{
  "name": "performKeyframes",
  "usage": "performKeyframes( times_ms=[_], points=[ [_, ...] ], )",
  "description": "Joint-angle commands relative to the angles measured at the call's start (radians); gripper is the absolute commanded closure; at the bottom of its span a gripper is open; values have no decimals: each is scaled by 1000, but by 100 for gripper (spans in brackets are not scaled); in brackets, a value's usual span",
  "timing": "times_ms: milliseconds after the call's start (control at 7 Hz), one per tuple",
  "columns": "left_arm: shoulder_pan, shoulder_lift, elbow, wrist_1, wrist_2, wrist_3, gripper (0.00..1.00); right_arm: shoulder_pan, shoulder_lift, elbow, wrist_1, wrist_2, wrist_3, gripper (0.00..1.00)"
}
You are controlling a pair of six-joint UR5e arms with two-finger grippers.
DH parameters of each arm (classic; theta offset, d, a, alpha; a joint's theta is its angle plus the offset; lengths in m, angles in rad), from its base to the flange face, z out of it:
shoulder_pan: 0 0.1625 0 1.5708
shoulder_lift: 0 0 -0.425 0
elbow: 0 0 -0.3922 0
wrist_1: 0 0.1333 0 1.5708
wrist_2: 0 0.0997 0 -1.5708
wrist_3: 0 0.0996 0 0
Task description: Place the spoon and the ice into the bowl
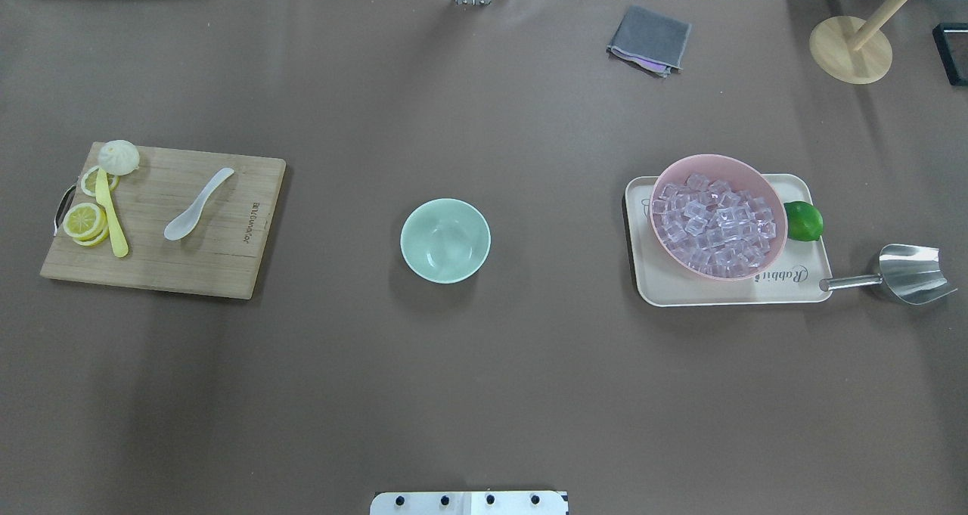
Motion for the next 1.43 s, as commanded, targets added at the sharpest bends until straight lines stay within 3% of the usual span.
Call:
performKeyframes(
  times_ms=[0, 286, 714, 1286],
  points=[
    [204, -128, 2, 10, 197, -12, 5, 0, 3, 3, 0, 3, 0, 0],
    [273, -271, 7, 175, 299, -10, 7, -11, 20, 12, 14, 4, 2, 1],
    [421, -381, 100, 182, 457, -6, 11, -128, 122, 9, 12, -11, 93, 4],
    [521, -509, 258, 180, 474, 4, 24, -212, 170, 7, 14, -11, 154, 5]
  ],
)
